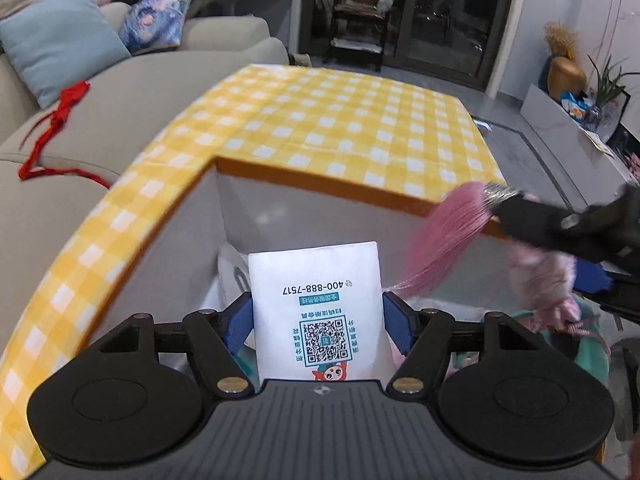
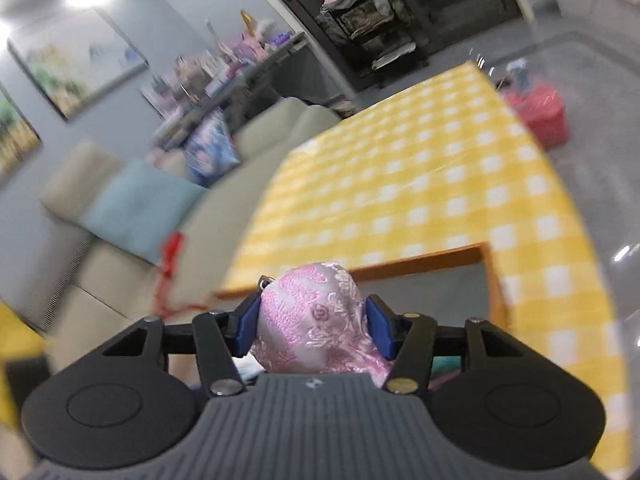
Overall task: Organize soft objects
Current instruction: 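Lower the white card and pink pouch into the orange box, opening both grippers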
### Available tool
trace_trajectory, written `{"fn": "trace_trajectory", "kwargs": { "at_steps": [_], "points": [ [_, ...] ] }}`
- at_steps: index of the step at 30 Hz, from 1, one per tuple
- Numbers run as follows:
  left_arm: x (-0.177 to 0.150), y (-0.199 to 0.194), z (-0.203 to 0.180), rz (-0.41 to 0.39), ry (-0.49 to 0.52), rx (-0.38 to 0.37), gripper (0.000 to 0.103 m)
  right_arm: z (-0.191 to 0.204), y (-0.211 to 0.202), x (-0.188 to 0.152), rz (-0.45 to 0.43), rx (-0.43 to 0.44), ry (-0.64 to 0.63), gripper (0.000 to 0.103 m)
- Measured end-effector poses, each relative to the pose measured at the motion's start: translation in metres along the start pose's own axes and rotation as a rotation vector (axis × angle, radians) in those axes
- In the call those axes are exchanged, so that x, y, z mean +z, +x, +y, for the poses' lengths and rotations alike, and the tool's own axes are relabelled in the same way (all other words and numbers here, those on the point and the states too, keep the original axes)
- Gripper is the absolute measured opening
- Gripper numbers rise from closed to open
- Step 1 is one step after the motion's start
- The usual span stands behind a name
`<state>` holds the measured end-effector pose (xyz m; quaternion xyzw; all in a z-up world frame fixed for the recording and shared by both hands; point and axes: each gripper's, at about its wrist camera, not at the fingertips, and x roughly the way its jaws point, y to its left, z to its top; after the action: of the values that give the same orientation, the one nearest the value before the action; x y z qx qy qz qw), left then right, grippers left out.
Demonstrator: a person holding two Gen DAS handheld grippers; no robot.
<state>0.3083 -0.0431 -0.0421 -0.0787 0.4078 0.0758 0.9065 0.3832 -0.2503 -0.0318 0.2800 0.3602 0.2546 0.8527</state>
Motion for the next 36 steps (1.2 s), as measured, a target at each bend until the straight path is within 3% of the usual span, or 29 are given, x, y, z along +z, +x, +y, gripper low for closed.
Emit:
{"fn": "trace_trajectory", "kwargs": {
  "at_steps": [2,5,15,19,27,29,33,36],
  "points": [
    [-0.001,0.001,-0.002,-0.005,0.000,0.007,0.082,0.003,0.007,-0.005,0.004,-0.079,-0.081,0.056],
    [0.000,0.006,-0.001,0.008,-0.013,0.021,0.083,0.001,0.016,-0.010,0.045,-0.040,-0.079,0.056],
    [0.006,0.015,0.008,0.067,-0.138,0.028,0.089,-0.004,0.023,-0.021,0.030,-0.111,-0.145,0.057],
    [0.003,0.003,0.014,0.017,-0.171,0.019,0.100,-0.006,0.020,-0.019,0.037,-0.101,-0.140,0.057],
    [0.006,-0.031,0.039,-0.092,-0.175,-0.107,0.103,-0.005,0.019,-0.018,0.012,-0.099,-0.131,0.059],
    [0.006,-0.038,0.042,-0.101,-0.190,-0.113,0.103,0.000,0.018,-0.020,-0.001,-0.147,-0.180,0.059],
    [0.003,-0.054,0.038,-0.181,-0.125,-0.092,0.103,-0.001,0.023,-0.024,-0.006,-0.171,-0.186,0.061],
    [0.001,-0.065,0.032,-0.221,-0.053,-0.118,0.103,0.007,0.026,-0.030,-0.006,-0.204,-0.228,0.064]
  ]
}}
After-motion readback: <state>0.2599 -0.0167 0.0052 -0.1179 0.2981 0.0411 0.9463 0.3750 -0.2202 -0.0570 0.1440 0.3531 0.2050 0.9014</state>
